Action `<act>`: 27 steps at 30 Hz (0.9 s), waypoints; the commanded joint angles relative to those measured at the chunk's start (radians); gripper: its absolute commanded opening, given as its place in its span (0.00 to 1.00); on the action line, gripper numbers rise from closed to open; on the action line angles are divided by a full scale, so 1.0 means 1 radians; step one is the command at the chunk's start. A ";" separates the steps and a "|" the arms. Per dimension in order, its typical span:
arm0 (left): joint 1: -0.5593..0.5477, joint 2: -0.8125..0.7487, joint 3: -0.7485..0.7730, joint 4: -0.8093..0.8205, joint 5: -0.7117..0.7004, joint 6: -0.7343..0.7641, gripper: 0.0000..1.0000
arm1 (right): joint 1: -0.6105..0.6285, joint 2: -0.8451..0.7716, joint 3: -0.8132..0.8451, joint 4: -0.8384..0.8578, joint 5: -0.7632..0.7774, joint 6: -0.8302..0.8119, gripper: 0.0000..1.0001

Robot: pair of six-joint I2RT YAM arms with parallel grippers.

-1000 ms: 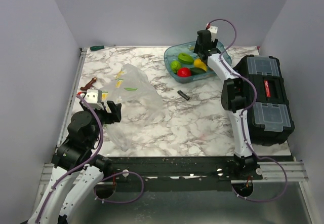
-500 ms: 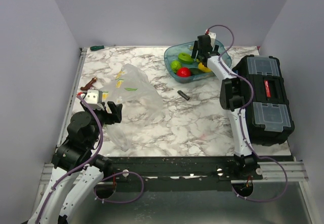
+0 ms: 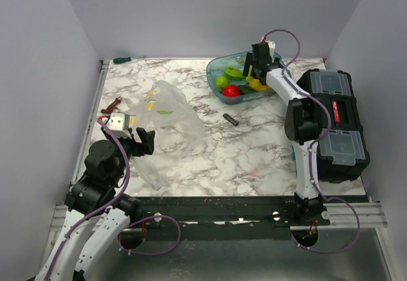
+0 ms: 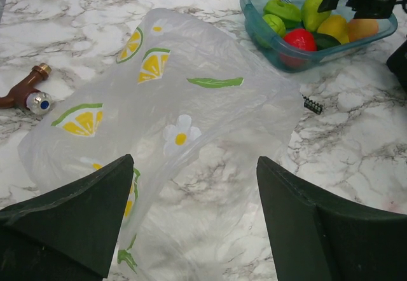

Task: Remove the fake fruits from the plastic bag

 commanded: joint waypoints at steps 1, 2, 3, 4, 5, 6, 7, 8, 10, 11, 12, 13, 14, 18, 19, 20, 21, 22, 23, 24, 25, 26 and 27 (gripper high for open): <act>0.004 0.000 -0.007 0.021 0.027 0.009 0.78 | 0.010 -0.250 -0.172 0.003 0.007 0.013 0.98; 0.005 0.002 -0.008 0.021 0.029 0.009 0.78 | 0.014 -0.291 -0.218 0.006 0.009 0.015 0.98; 0.005 0.003 -0.009 0.023 0.030 0.009 0.78 | 0.022 -0.339 -0.278 0.013 0.007 0.013 0.98; 0.004 0.006 -0.008 0.024 0.031 0.009 0.78 | 0.032 -0.380 -0.331 0.025 0.012 0.012 0.98; 0.005 0.008 -0.008 0.023 0.033 0.009 0.78 | 0.043 -0.432 -0.395 0.035 0.019 0.012 0.98; 0.006 0.011 -0.008 0.023 0.033 0.009 0.78 | 0.056 -0.489 -0.463 0.046 0.025 0.013 0.98; 0.004 0.013 -0.008 0.023 0.033 0.009 0.78 | 0.068 -0.534 -0.520 0.057 0.026 0.017 0.98; 0.005 0.015 -0.007 0.024 0.035 0.010 0.79 | 0.080 -0.598 -0.587 0.066 0.021 0.026 0.98; 0.005 0.017 -0.006 0.023 0.032 0.010 0.79 | 0.101 -0.717 -0.710 0.080 -0.005 0.049 0.98; 0.005 0.017 -0.006 0.023 0.031 0.010 0.79 | 0.110 -0.776 -0.766 0.090 -0.020 0.059 0.98; 0.005 0.018 -0.006 0.023 0.030 0.011 0.79 | 0.120 -0.850 -0.833 0.102 -0.041 0.066 0.98; 0.005 0.015 -0.008 0.023 0.027 0.012 0.79 | 0.128 -0.914 -0.885 0.111 -0.061 0.072 0.98; 0.005 0.016 -0.008 0.023 0.025 0.012 0.79 | 0.133 -0.991 -0.939 0.115 -0.083 0.080 0.98; 0.004 0.008 -0.008 0.023 0.025 0.010 0.79 | 0.135 -1.261 -1.068 0.055 -0.175 0.129 0.99; 0.005 0.005 -0.008 0.023 0.022 0.009 0.79 | 0.135 -1.327 -1.086 0.032 -0.194 0.140 1.00; 0.005 0.002 -0.007 0.023 0.017 0.006 0.79 | 0.135 -1.379 -1.097 0.007 -0.219 0.146 1.00; 0.006 -0.004 -0.006 0.023 0.013 0.001 0.80 | 0.135 -1.436 -1.102 -0.013 -0.244 0.149 1.00; 0.005 -0.010 -0.005 0.023 0.011 -0.002 0.80 | 0.135 -1.480 -1.101 -0.042 -0.262 0.151 1.00; 0.005 -0.016 -0.003 0.021 0.004 -0.013 0.80 | 0.135 -1.526 -1.094 -0.070 -0.274 0.150 1.00; 0.005 -0.023 0.003 0.018 0.001 -0.025 0.80 | 0.135 -1.569 -1.083 -0.100 -0.284 0.146 1.00; 0.004 -0.029 0.012 0.012 0.004 -0.038 0.81 | 0.135 -1.606 -1.071 -0.126 -0.294 0.135 1.00; 0.005 -0.034 0.026 0.003 0.014 -0.050 0.81 | 0.135 -1.649 -1.056 -0.152 -0.299 0.128 1.00; 0.005 -0.039 0.047 -0.009 0.024 -0.066 0.81 | 0.135 -1.682 -1.044 -0.174 -0.295 0.122 1.00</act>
